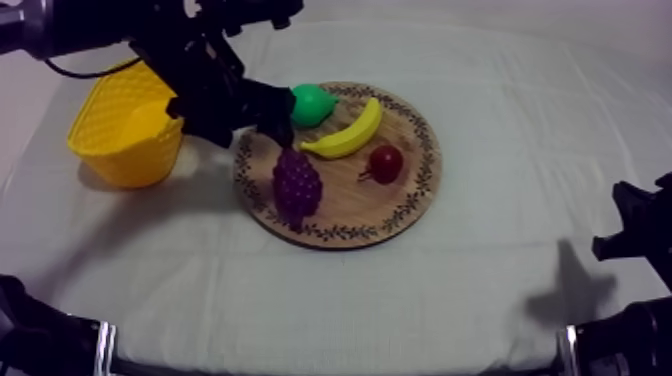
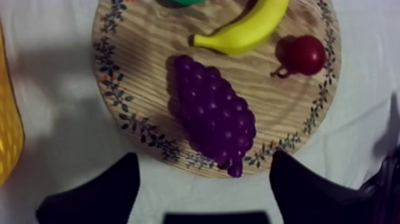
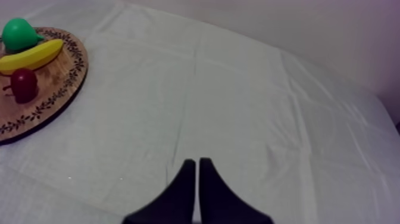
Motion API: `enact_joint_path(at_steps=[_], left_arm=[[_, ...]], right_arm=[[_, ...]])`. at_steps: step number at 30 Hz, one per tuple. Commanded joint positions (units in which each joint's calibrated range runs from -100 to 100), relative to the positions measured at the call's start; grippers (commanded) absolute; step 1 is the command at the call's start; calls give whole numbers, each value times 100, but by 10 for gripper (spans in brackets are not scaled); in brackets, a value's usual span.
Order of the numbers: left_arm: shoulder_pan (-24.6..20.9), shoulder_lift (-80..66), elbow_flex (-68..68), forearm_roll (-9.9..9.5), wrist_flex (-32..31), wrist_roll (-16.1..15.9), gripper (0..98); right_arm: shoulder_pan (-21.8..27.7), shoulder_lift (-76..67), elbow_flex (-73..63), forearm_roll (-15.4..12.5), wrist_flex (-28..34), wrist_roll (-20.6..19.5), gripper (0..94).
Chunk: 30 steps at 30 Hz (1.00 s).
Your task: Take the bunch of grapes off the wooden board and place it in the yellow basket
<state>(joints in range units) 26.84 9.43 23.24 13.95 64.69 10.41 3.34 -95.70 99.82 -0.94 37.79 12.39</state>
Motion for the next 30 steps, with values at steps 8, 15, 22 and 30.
enact_joint_path(at_steps=[8,15,22,30], left_arm=[[318,200,-327,-588,240,833,912],[547,632,-638,-800,417,1499,911],[632,1281,-910,-799,494,1745,910],[601,1975,-1365,-793,807,1840,907]], right_arm=[[2,3,-4,-2,3,0,3],[2,3,-4,-2,3,0,3],[2,3,-4,-2,3,0,3],[2,3,-4,-2,3,0,3]])
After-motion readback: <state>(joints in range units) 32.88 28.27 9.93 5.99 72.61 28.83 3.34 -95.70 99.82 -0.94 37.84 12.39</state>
